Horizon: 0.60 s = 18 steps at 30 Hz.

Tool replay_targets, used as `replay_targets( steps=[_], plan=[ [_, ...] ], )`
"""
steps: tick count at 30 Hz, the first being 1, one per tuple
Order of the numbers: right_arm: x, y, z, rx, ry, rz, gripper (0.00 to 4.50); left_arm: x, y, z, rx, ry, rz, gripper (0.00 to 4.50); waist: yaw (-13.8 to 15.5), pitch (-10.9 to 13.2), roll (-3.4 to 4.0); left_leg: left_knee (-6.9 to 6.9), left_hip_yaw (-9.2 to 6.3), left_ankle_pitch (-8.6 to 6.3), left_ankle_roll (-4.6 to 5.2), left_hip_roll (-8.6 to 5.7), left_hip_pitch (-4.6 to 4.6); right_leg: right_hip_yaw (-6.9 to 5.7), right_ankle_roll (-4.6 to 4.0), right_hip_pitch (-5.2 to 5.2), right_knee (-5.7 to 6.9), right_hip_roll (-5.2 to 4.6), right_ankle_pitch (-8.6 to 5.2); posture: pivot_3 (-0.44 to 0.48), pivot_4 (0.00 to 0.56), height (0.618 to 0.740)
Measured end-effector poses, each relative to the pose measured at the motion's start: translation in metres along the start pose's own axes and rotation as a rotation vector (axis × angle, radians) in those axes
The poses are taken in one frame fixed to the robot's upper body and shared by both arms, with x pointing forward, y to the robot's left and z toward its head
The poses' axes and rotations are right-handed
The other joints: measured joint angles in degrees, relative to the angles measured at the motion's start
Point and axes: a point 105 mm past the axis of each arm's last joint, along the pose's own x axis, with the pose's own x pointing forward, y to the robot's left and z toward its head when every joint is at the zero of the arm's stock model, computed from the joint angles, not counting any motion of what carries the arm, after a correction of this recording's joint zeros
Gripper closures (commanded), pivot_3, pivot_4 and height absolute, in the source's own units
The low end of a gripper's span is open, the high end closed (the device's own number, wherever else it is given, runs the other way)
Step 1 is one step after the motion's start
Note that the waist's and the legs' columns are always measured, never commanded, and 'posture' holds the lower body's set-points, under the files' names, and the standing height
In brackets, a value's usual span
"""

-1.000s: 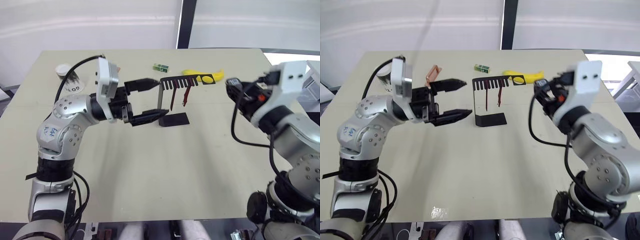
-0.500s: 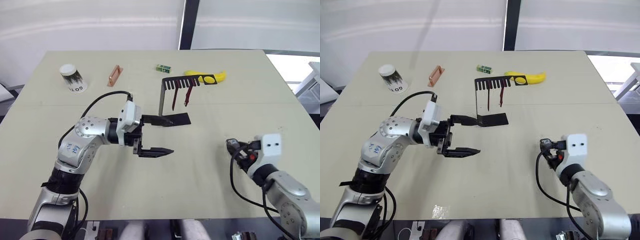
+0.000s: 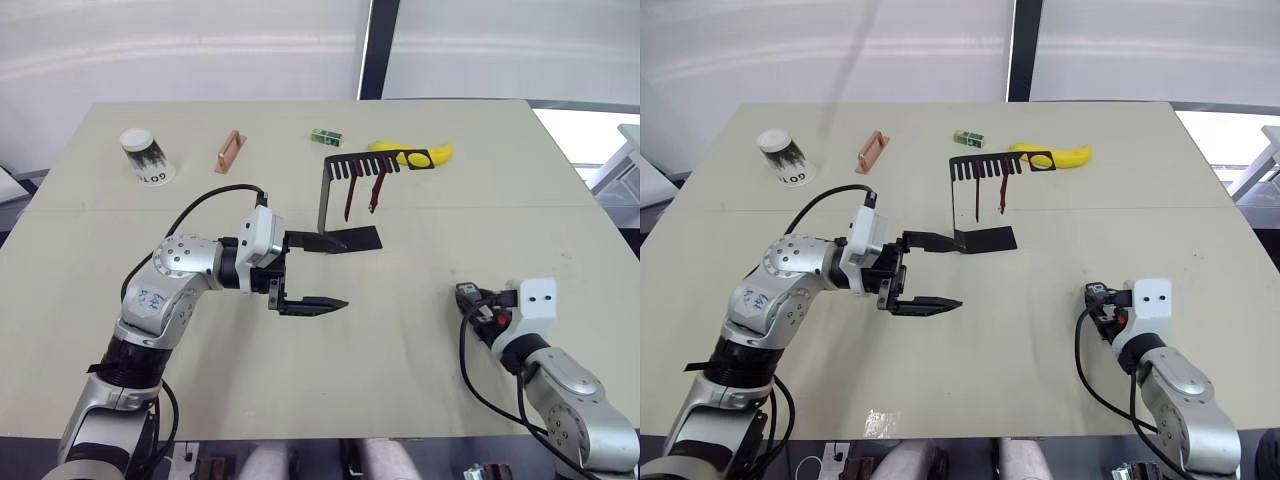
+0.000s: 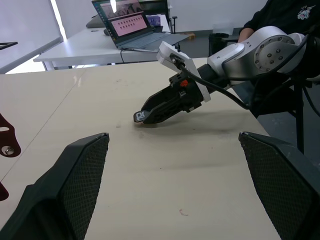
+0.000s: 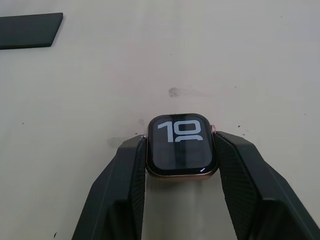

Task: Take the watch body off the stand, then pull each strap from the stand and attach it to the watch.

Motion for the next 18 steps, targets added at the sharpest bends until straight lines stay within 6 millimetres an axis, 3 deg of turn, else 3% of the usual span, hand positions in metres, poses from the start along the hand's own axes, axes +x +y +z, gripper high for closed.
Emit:
replay_targets(
  steps=[10, 16, 18],
  plan=[
    [0.005, 0.002, -0.002, 0.002, 0.003, 0.012, 2.92, -0.003, 0.004, -0.005, -0.013, 0.005, 0.017, 0.00, 0.01, 0.00, 0.00, 0.04, -0.01, 0.00, 0.00, 0.00, 0.00, -0.01, 0.00, 0.00, 0.01, 0.00, 0.00, 0.000, 0.150, 0.740],
    [-0.003, -0.002, -0.007, 0.005, 0.028, 0.005, 0.03, -0.003, 0.005, -0.004, -0.007, 0.005, 0.024, 0.00, 0.05, 0.00, 0.00, 0.05, -0.01, 0.00, 0.00, 0.00, -0.03, -0.01, 0.00, 0.00, 0.01, -0.01, 0.00, 0.000, 0.150, 0.740],
    [-0.010, -0.005, 0.000, -0.004, 0.016, 0.011, 0.03, -0.006, 0.006, -0.004, -0.008, 0.006, 0.040, 0.00, 0.11, 0.00, 0.00, 0.06, -0.01, 0.00, 0.00, 0.00, -0.03, -0.01, 0.00, 0.00, 0.01, 0.00, 0.00, 0.000, 0.150, 0.740]
  ],
)
